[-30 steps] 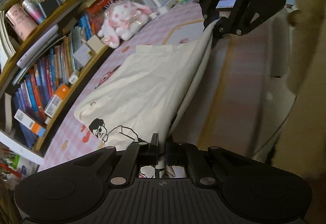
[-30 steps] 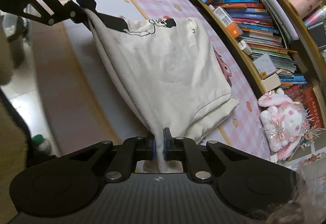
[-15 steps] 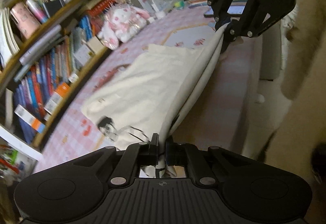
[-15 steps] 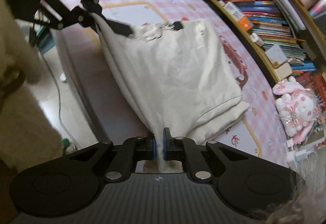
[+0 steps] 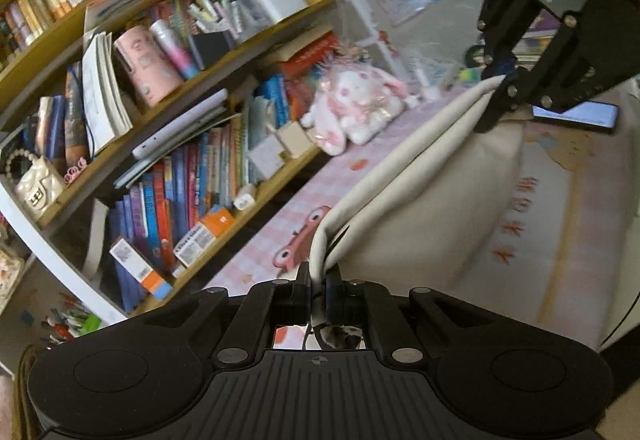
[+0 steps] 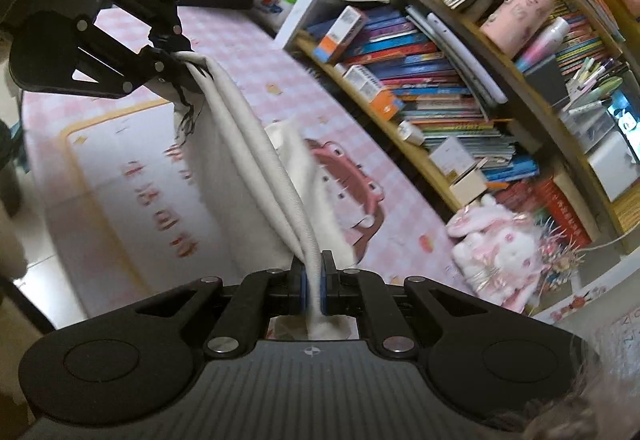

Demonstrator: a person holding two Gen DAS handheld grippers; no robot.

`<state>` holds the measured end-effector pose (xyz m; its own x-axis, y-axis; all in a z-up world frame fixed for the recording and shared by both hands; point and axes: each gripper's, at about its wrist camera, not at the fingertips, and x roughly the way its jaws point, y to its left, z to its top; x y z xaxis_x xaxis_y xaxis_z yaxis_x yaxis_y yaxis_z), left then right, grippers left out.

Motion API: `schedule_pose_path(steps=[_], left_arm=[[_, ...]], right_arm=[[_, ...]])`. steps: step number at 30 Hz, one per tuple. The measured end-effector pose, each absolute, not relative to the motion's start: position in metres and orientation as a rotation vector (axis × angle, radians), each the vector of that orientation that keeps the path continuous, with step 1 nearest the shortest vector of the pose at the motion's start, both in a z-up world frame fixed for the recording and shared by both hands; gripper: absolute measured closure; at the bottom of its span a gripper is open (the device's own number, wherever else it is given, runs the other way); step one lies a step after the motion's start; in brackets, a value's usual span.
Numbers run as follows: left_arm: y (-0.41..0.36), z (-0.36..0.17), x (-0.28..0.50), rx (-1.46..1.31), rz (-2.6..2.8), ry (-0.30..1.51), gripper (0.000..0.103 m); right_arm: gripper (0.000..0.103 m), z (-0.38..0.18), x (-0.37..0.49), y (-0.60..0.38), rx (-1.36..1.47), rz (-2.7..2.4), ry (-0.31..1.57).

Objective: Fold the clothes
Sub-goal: 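Lift the shirt edge with both grippers and fold it over the body, then lower the fold onto the shirt and open both grippers, then close both grippers on the folded shirt's edge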

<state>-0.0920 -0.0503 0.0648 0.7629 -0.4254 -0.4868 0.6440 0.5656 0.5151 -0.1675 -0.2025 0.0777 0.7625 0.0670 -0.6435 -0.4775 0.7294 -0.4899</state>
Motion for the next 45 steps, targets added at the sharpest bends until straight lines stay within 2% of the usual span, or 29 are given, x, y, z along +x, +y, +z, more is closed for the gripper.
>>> schedule_pose_path(steps=[17, 21, 24, 25, 26, 27, 28, 29, 31, 32, 38, 42, 44, 45], left_arm=[[-0.11, 0.032, 0.007, 0.78, -0.552, 0.522, 0.095], [-0.114, 0.014, 0.026, 0.788, -0.547, 0.586, 0.09], [-0.113, 0.0, 0.04, 0.776, -0.535, 0.632, 0.089], [-0.112, -0.004, 0.044, 0.771, -0.53, 0.646, 0.089], [-0.111, -0.007, 0.048, 0.766, -0.519, 0.661, 0.087], [-0.11, -0.011, 0.052, 0.762, -0.509, 0.675, 0.078], [-0.109, -0.014, 0.055, 0.757, -0.493, 0.688, 0.066], [-0.105, -0.017, 0.059, 0.75, -0.46, 0.697, 0.061], [-0.09, -0.013, 0.063, 0.694, -0.397, 0.711, 0.05], [-0.078, -0.008, 0.064, 0.626, -0.388, 0.724, 0.049], [-0.017, 0.004, 0.068, 0.095, -0.407, 0.805, 0.049], [-0.006, -0.01, 0.077, -0.106, -0.422, 0.837, 0.052], [-0.008, -0.016, 0.084, -0.18, -0.438, 0.858, 0.061], [-0.006, -0.015, 0.086, -0.239, -0.467, 0.865, 0.093]], right_arm=[[0.097, 0.045, -0.045, -0.263, -0.577, 0.45, 0.736], [0.097, 0.033, -0.018, -0.273, -0.527, 0.49, 0.785], [0.095, 0.02, 0.002, -0.278, -0.495, 0.506, 0.81], [0.092, 0.016, 0.007, -0.279, -0.485, 0.501, 0.805], [0.087, 0.012, 0.013, -0.281, -0.475, 0.496, 0.8], [0.083, 0.008, 0.018, -0.283, -0.462, 0.477, 0.792], [0.073, 0.003, 0.023, -0.285, -0.449, 0.459, 0.785], [0.068, -0.001, 0.028, -0.288, -0.436, 0.439, 0.777], [0.067, -0.006, 0.035, -0.297, -0.395, 0.357, 0.759], [0.067, -0.008, 0.038, -0.302, -0.371, 0.316, 0.75], [0.065, -0.001, 0.021, -0.36, 0.102, 0.163, 0.732], [0.065, -0.014, 0.004, -0.371, 0.334, 0.18, 0.804], [0.067, -0.022, 0.001, -0.374, 0.413, 0.165, 0.832], [0.07, -0.026, 0.0, -0.376, 0.46, 0.161, 0.84]])
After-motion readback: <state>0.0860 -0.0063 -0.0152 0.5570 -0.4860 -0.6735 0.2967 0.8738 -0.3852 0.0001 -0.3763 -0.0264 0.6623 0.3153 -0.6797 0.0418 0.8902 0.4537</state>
